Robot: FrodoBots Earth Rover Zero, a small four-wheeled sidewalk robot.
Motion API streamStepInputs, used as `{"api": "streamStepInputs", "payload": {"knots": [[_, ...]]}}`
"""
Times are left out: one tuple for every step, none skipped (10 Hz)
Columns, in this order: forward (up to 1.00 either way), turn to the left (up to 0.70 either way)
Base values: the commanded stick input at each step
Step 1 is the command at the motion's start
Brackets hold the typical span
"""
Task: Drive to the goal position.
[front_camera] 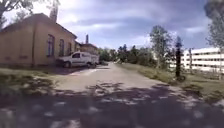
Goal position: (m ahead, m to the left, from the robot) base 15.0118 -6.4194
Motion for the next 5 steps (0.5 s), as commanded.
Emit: {"api": "streamStepInputs", "payload": {"knots": [[0.7,0.06],[0.7,0.06],[0.7,0.06],[0.7,0.06],[0.7,0.06]]}}
